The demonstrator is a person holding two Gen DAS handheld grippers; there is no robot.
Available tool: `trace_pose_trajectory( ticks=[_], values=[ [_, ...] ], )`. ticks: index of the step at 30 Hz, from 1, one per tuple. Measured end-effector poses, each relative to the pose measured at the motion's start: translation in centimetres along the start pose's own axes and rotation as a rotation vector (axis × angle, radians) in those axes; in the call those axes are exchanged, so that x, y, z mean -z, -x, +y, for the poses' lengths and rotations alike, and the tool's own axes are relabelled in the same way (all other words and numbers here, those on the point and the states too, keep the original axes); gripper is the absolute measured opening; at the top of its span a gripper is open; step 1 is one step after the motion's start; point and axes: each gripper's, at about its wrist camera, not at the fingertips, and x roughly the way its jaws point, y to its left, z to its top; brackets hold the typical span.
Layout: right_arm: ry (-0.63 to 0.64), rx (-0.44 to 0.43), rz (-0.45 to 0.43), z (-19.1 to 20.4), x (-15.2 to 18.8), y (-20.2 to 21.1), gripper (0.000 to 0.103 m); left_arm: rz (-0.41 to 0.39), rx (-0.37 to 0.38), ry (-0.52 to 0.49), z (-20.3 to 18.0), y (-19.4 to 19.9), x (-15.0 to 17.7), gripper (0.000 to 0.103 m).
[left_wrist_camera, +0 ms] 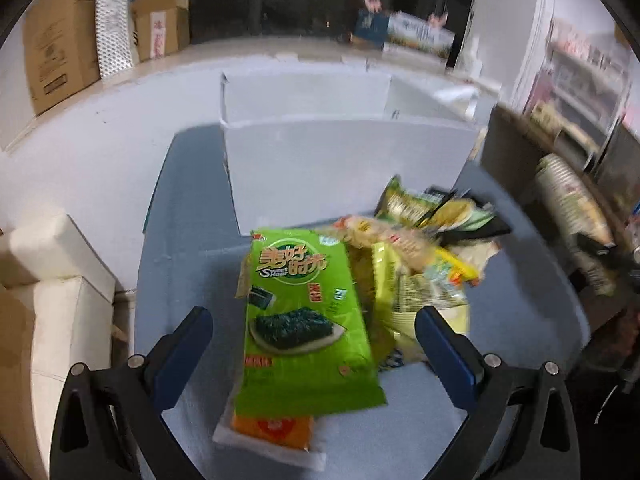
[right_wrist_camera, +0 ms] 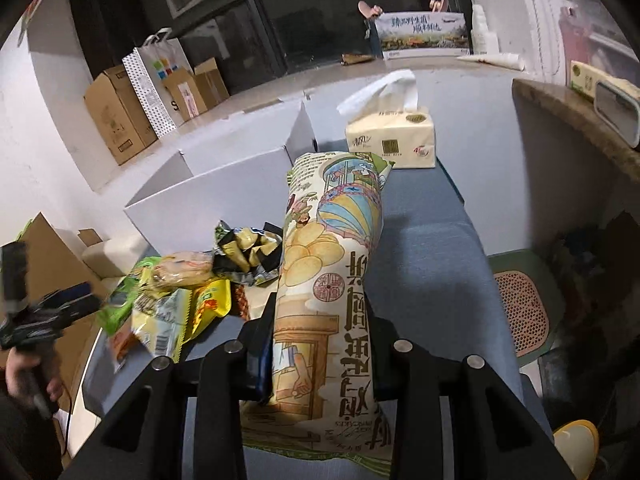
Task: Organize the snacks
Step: 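Lower seaweed pack and printed bag into the white box, open both tools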
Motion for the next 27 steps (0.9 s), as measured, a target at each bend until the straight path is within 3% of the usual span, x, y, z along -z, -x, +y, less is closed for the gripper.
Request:
trace_pose_trajectory(
  ticks=[7, 8, 9, 11, 14, 19, 22, 27],
  values=[
    [0.012, 0.0, 0.01, 0.5, 0.7, 0.4, 0.038, 0.083, -0.017, -0.006, 0.4, -3.8, -0.2, 0.102],
    [0.016, 0.0, 0.013, 0.6, 0.7, 0.4, 0.038, 0.079, 0.009, 0.004, 0.7, -3.7, -0.1, 0.092],
    [0.021, 0.0, 0.015, 0.7, 0.7, 0.3, 0.038, 0.076, 0.049, 0.025, 1.0, -3.4, 0.0, 0.07],
    [0.028, -0.006, 0.016, 1.0, 0.8, 0.3, 0.038, 0.067, 0.059, 0.037, 1.2, -2.6, 0.4, 0.069],
    [0.038, -0.018, 0.02, 1.5, 0.7, 0.4, 0.038, 0.008, 0.06, 0.027, 1.1, -0.1, 1.4, 0.068],
    [0.067, -0.043, -0.02, 2.9, 0.0, 1.3, 0.038, -0.158, 0.109, 0.082, 1.7, 5.9, 2.1, 0.068],
    [0.087, -0.077, -0.041, 4.0, -1.3, 1.1, 0.038, -0.25, 0.137, 0.118, 2.2, 8.1, 0.5, 0.068],
    [0.145, -0.13, -0.066, 7.1, -5.2, -0.6, 0.038, -0.352, 0.176, 0.138, 2.3, 8.7, -5.7, 0.068]
  ],
)
